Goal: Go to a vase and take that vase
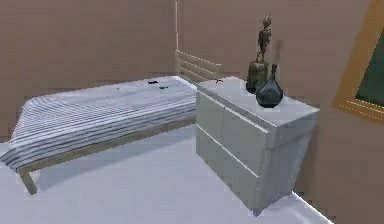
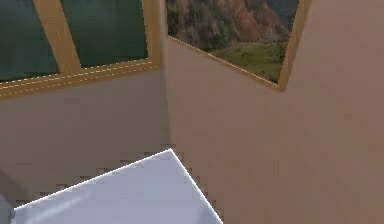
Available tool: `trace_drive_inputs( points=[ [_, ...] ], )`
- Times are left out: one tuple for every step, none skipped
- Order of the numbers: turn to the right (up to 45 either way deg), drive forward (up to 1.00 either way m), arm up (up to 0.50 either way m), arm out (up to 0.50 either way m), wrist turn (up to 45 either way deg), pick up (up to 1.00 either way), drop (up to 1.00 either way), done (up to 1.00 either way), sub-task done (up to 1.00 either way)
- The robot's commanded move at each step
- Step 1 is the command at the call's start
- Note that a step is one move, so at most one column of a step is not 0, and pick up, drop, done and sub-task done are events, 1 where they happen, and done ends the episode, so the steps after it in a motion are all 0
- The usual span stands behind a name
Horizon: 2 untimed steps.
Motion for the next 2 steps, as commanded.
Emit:
trace_drive_inputs(
  points=[
    [15.0,0.0,0.0,0.0,0.0,0.0,0.0,0.0,0.0],
    [0.0,0.55,0.0,0.0,0.0,0.0,0.0,0.0,0.0]
  ],
)
